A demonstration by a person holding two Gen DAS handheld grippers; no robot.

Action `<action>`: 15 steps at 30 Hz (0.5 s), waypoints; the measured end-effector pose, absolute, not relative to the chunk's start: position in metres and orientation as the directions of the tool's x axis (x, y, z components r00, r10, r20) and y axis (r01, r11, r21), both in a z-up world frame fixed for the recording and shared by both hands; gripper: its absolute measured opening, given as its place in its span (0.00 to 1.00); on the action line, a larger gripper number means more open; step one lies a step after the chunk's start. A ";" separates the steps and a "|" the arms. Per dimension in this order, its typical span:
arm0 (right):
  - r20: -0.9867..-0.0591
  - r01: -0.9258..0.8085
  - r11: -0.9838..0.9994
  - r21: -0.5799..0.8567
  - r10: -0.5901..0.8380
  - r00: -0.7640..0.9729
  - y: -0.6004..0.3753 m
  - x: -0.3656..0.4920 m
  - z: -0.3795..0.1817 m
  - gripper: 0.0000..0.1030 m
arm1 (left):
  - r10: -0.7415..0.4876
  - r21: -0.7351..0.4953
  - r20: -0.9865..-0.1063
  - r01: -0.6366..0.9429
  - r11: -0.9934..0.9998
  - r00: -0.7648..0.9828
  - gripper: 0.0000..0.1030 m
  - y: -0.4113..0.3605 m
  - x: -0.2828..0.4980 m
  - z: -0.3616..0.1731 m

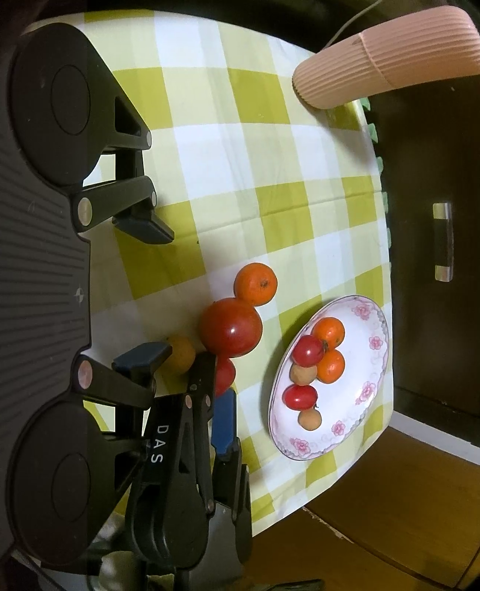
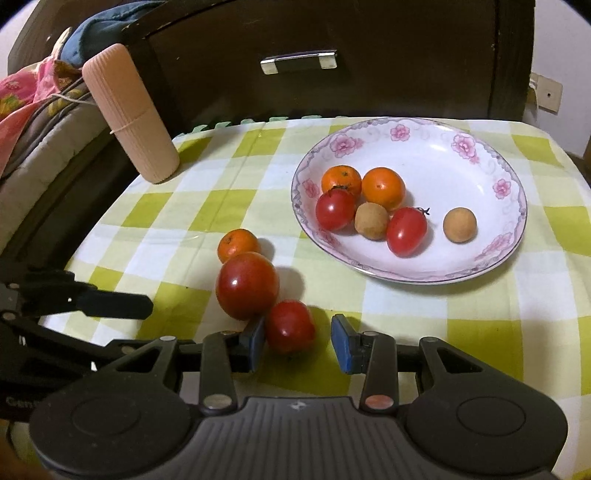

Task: Organize fruits
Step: 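Grasp a large red tomato with the left tool while the right tool grasps a cherry tomato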

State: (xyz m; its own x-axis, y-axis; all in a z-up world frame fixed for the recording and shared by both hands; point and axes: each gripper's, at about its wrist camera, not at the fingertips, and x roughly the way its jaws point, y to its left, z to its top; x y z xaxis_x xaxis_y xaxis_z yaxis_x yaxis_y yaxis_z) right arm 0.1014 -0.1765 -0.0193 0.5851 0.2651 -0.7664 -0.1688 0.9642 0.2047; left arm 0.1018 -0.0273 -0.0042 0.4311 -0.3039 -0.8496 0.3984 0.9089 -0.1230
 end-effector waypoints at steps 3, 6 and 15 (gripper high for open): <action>-0.777 -0.187 0.966 0.176 0.253 0.576 -0.172 0.100 -0.018 0.27 | -0.302 -0.121 -0.849 0.397 0.910 0.434 0.65 -0.027 0.102 -0.004; -0.781 -0.189 0.968 0.163 0.244 0.575 -0.172 0.098 -0.017 0.27 | -0.310 -0.132 -0.844 0.390 0.911 0.438 0.65 -0.025 0.104 -0.003; -0.782 -0.128 0.974 0.189 0.228 0.580 -0.198 0.082 -0.015 0.27 | -0.394 -0.222 -0.808 0.393 0.892 0.438 0.67 -0.031 0.109 0.005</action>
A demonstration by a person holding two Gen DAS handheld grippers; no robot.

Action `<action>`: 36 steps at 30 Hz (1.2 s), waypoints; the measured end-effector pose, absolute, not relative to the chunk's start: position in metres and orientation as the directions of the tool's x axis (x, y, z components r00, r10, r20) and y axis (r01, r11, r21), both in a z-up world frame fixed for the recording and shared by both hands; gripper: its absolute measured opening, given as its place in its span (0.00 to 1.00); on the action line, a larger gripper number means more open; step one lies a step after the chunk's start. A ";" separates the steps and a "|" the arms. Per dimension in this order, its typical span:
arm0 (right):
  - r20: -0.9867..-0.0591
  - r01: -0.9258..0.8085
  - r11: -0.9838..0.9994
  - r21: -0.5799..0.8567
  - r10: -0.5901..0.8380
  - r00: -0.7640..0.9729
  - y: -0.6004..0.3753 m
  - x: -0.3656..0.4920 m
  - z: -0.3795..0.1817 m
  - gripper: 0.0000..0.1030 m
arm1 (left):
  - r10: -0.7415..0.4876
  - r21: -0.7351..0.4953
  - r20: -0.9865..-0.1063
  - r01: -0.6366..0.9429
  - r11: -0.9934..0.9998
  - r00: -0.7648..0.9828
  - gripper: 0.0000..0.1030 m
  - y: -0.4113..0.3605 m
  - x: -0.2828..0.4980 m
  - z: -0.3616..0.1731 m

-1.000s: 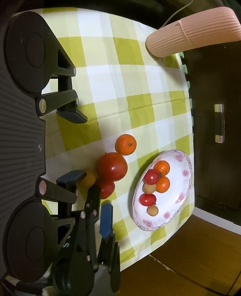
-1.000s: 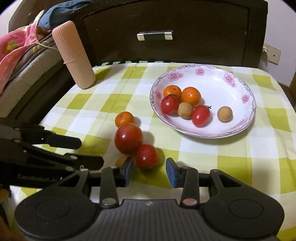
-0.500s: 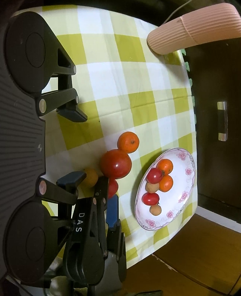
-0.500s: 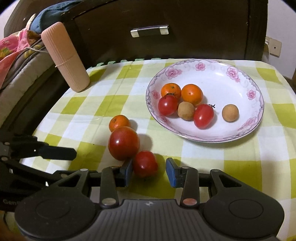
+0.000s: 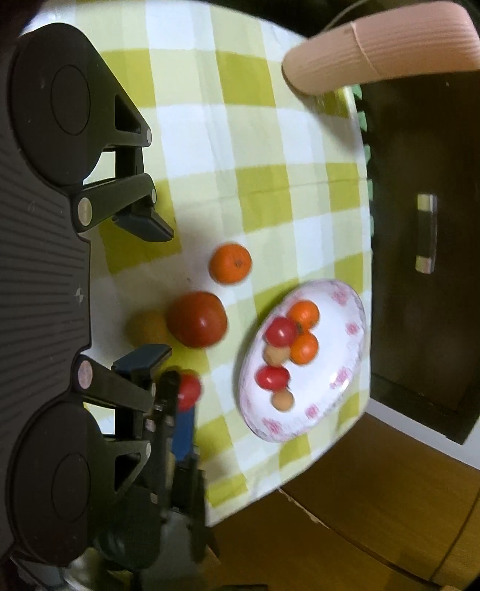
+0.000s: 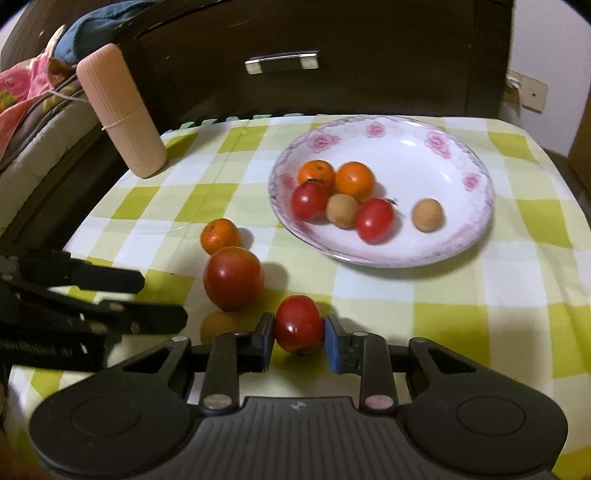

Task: Organize fruits
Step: 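Grasp a large red tomato with the left tool while the right tool grasps a cherry tomato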

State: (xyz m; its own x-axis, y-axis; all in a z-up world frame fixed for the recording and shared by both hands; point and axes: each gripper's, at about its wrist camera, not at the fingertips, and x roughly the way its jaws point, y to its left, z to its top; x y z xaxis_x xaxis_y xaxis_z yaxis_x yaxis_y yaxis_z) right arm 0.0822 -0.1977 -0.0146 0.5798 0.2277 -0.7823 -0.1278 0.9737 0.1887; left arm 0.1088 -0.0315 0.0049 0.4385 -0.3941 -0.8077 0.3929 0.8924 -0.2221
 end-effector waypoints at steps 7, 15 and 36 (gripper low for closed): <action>-0.786 -0.094 0.973 0.212 0.227 0.575 -0.213 0.073 -0.017 0.27 | -0.408 -0.251 -0.815 0.382 0.889 0.412 0.67 -0.058 0.122 -0.006; -0.782 -0.079 0.967 0.241 0.242 0.574 -0.221 0.069 -0.019 0.27 | -0.376 -0.214 -0.824 0.382 0.899 0.424 0.67 -0.084 0.131 -0.021; -0.782 -0.059 0.971 0.231 0.222 0.583 -0.224 0.068 -0.018 0.27 | -0.310 -0.133 -0.821 0.368 0.920 0.478 0.49 -0.071 0.118 -0.015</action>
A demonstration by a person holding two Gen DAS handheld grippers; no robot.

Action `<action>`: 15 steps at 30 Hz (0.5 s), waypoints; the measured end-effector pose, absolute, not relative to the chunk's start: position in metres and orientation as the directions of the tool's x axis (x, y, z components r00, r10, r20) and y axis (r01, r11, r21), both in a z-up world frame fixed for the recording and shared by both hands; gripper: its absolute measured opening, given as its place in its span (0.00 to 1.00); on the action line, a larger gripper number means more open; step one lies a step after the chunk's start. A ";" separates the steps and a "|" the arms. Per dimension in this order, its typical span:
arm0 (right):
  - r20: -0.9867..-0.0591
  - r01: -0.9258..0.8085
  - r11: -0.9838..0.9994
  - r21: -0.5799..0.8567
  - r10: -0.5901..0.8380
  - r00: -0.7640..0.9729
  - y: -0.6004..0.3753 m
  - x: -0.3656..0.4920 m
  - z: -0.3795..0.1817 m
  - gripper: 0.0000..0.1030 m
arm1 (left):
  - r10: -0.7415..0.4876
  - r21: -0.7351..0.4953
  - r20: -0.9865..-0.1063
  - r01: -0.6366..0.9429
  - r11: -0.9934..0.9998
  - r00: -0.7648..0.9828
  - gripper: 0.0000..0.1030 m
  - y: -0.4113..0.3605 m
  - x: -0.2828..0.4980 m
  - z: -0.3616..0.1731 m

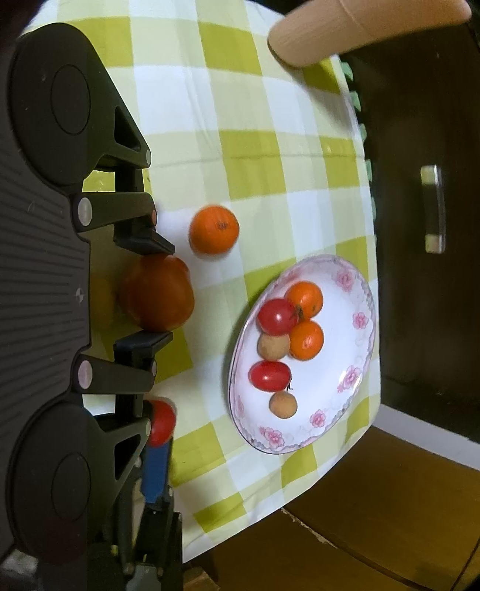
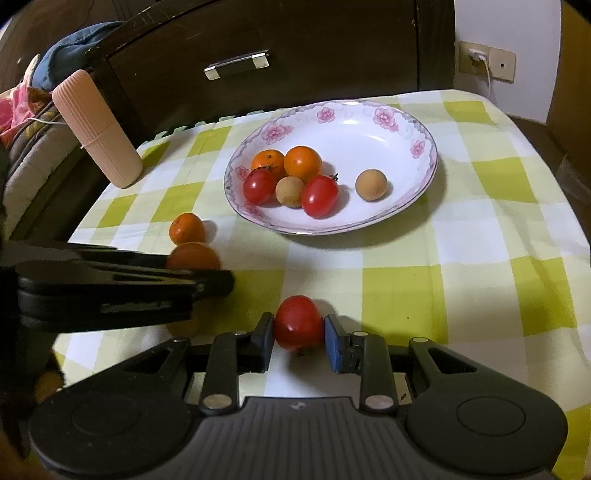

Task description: Organize fruits

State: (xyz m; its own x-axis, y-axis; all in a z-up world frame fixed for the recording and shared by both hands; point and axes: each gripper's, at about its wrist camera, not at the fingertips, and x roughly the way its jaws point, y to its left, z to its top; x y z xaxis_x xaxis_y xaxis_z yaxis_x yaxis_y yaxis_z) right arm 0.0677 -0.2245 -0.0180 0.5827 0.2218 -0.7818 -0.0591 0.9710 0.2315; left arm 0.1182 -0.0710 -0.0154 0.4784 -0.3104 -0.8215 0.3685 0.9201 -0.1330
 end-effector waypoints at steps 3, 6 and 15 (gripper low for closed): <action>-0.779 -0.066 0.972 0.225 0.220 0.588 -0.223 0.067 -0.015 0.27 | -0.303 -0.132 -0.820 0.354 0.926 0.485 0.49 -0.057 0.111 -0.009; -0.777 -0.074 0.973 0.216 0.218 0.591 -0.220 0.066 -0.013 0.27 | -0.292 -0.129 -0.823 0.339 0.932 0.487 0.49 -0.044 0.105 -0.004; -0.793 -0.104 0.979 0.176 0.203 0.574 -0.206 0.054 -0.014 0.27 | -0.263 -0.111 -0.849 0.332 0.937 0.458 0.49 -0.024 0.082 -0.009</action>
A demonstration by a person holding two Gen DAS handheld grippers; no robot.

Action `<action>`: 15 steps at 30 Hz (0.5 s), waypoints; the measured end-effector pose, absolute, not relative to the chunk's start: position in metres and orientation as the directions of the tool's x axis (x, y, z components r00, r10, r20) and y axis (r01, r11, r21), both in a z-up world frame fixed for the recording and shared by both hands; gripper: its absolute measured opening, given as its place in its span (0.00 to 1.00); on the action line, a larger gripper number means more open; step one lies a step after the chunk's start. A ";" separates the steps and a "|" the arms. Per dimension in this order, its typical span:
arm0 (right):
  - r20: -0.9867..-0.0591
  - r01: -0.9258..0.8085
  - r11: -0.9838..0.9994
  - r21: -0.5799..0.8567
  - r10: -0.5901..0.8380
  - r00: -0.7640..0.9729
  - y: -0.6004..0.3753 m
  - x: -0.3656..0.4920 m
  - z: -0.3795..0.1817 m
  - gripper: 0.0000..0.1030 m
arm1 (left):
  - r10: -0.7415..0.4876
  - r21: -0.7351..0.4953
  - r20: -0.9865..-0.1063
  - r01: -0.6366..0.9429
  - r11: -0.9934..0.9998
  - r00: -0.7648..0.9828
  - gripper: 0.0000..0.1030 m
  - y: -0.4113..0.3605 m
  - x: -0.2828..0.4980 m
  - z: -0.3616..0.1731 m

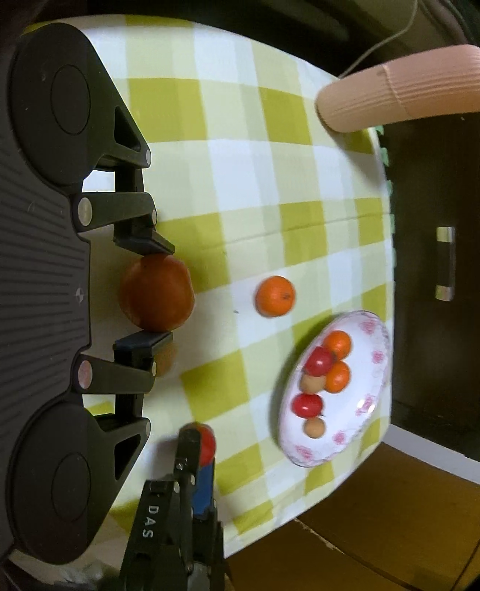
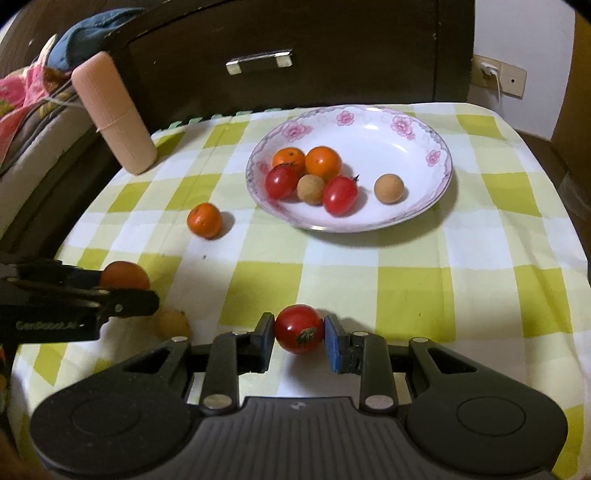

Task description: Organize fruits

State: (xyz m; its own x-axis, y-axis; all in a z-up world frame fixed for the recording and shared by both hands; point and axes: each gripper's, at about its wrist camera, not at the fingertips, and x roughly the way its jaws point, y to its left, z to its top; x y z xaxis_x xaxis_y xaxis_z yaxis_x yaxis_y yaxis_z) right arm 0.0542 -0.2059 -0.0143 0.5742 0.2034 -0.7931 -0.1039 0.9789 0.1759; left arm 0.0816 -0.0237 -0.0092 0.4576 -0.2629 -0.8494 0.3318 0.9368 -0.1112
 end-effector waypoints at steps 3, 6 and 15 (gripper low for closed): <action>-0.800 -0.112 0.980 0.163 0.197 0.566 -0.202 0.049 -0.016 0.27 | -0.257 -0.113 -0.858 0.326 0.939 0.444 0.49 -0.022 0.081 -0.015; -0.802 -0.112 0.981 0.157 0.193 0.565 -0.199 0.045 -0.015 0.27 | -0.258 -0.111 -0.860 0.332 0.937 0.440 0.49 -0.021 0.078 -0.016; -0.811 -0.125 0.984 0.130 0.178 0.557 -0.190 0.024 -0.016 0.27 | -0.249 -0.090 -0.866 0.354 0.931 0.435 0.50 -0.020 0.057 -0.016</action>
